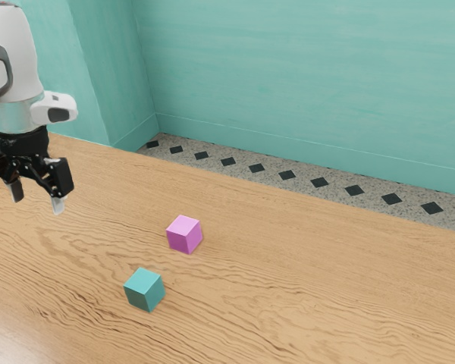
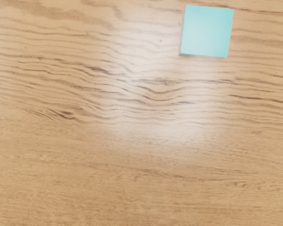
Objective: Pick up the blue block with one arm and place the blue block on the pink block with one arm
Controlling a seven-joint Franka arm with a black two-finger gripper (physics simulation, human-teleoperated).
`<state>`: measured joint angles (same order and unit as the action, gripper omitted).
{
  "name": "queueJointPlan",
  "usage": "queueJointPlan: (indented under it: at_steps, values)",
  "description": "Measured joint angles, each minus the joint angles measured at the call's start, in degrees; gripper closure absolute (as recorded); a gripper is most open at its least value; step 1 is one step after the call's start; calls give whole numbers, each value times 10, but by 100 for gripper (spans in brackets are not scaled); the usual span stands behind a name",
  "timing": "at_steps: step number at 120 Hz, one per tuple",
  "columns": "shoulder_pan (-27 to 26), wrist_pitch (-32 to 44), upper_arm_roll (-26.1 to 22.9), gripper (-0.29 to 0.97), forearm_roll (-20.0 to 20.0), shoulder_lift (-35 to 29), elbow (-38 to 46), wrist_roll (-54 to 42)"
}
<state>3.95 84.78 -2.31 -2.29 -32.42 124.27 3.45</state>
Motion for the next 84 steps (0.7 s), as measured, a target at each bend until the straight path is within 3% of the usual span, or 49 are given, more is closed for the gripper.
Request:
queueJointPlan:
  at_steps: [15, 54, 84]
  values:
    - [-2, 122, -4, 0, -3, 65, 95, 14]
    - [-7, 391, -50, 0, 29, 239, 109, 5]
    - [-3, 509, -53, 0, 58, 279, 135, -33]
